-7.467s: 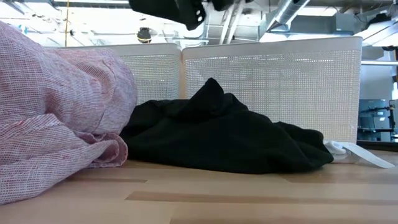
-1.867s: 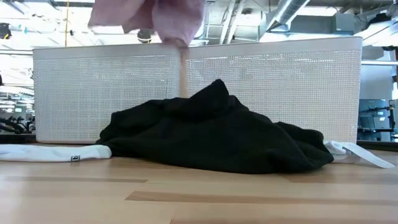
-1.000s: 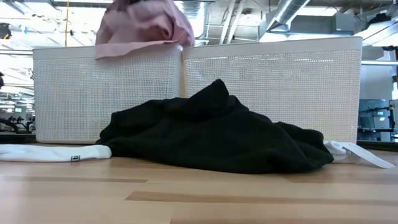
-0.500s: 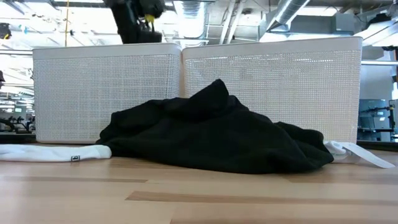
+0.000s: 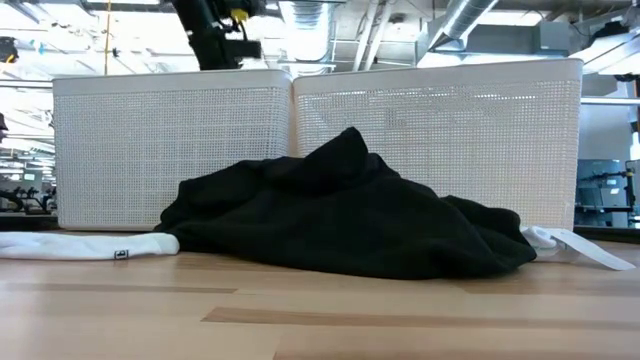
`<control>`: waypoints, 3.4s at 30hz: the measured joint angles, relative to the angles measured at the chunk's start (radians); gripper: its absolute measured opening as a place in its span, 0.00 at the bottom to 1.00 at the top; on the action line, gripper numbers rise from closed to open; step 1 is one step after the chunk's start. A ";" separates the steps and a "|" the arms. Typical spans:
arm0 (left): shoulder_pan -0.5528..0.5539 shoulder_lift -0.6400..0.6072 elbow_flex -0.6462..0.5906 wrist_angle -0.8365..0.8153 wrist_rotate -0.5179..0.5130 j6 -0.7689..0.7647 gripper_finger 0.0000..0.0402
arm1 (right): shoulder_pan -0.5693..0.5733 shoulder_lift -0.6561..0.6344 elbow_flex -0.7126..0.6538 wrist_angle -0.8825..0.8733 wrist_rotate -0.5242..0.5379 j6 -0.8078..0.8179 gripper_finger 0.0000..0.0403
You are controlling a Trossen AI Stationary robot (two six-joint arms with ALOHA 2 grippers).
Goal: Sort clothes
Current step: Put the pink long sleeve into the left white laundry bin, then put the black shirt into the left white laundry bin
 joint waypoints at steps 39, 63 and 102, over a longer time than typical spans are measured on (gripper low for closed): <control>-0.370 -0.522 0.000 -0.028 0.604 -0.226 0.63 | -0.357 0.261 -0.471 0.846 -0.413 -0.184 0.84; -0.653 -0.500 -0.002 -0.152 0.506 -0.360 0.63 | -0.357 0.288 -0.424 0.817 -0.356 -0.248 0.09; -0.983 -0.516 -0.352 -0.062 0.381 -0.623 0.63 | -0.706 -0.065 0.170 0.980 -0.764 -1.027 0.09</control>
